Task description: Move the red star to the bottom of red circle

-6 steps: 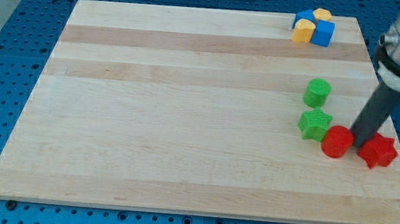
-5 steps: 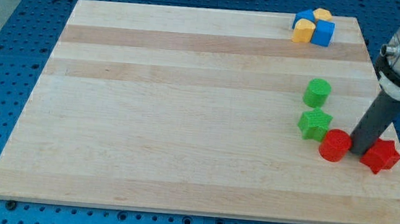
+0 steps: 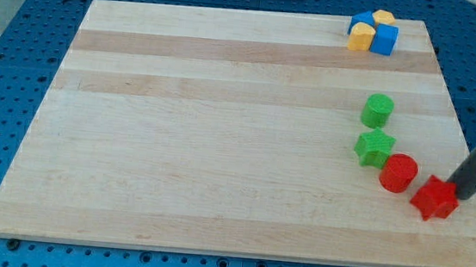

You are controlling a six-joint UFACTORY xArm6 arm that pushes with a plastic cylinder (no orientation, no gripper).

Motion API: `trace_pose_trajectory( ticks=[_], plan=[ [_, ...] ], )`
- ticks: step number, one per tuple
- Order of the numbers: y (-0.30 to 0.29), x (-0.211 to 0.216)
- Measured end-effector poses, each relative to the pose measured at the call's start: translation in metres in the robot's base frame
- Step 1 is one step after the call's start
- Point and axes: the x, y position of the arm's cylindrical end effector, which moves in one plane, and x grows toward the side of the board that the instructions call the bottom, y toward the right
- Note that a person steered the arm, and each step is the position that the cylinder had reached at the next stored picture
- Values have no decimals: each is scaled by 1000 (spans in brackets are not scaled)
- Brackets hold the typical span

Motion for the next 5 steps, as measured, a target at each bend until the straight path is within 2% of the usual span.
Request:
trace_pose_trajectory(
  ticks=[1, 3, 4, 5],
  plan=[
    [-3, 14],
    [2, -2],
    [-19, -2],
    [-32, 17]
  ],
)
